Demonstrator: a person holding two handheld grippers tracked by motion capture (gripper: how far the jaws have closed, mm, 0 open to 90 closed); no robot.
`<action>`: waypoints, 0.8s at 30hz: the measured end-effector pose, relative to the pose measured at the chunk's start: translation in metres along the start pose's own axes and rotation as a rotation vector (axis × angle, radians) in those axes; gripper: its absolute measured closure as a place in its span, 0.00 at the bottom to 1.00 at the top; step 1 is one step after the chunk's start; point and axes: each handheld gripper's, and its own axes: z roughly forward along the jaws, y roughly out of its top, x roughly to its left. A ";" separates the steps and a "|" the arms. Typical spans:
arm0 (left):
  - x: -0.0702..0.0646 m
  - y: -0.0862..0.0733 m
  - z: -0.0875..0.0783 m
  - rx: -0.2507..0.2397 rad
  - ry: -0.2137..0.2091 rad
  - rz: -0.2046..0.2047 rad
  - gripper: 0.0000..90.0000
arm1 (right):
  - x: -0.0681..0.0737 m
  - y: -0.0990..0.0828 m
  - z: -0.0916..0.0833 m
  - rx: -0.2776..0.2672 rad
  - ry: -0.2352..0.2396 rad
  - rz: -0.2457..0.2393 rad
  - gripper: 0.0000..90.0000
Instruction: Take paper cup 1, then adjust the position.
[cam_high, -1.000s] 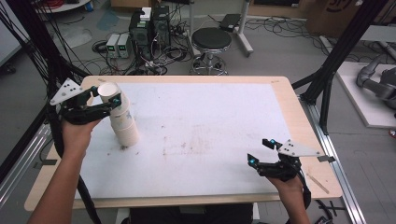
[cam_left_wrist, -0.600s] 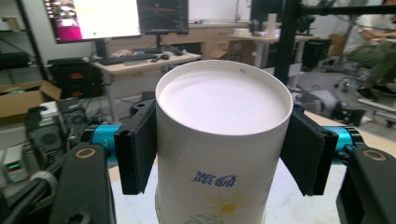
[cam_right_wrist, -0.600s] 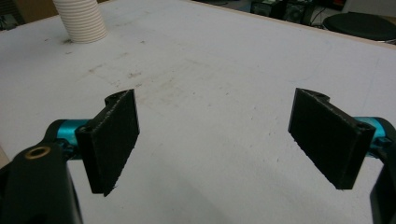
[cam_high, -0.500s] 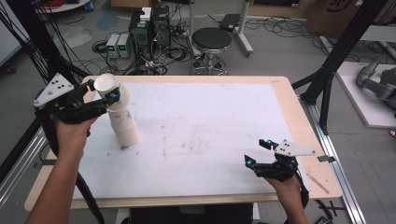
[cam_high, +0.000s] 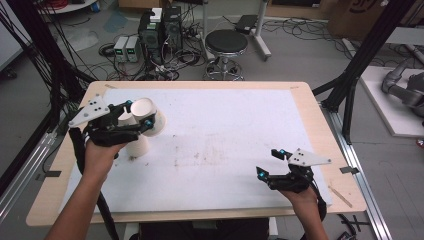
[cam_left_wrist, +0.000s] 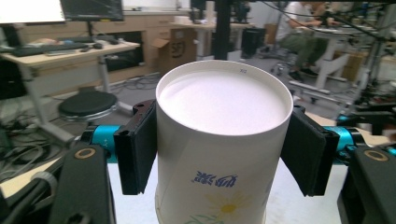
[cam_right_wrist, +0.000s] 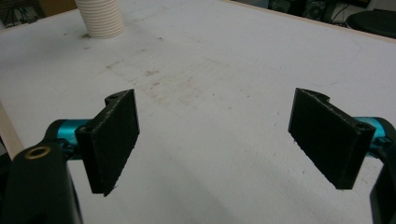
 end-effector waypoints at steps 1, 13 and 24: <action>-0.002 -0.002 0.002 0.003 -0.013 0.004 0.37 | 0.000 0.000 0.001 0.001 0.004 0.000 0.19; -0.022 -0.024 0.031 0.049 -0.105 0.015 0.37 | -0.001 0.006 0.012 0.022 0.047 0.022 0.19; -0.036 -0.033 0.050 0.075 -0.175 0.006 0.37 | 0.003 0.021 0.018 0.006 0.074 -0.015 0.18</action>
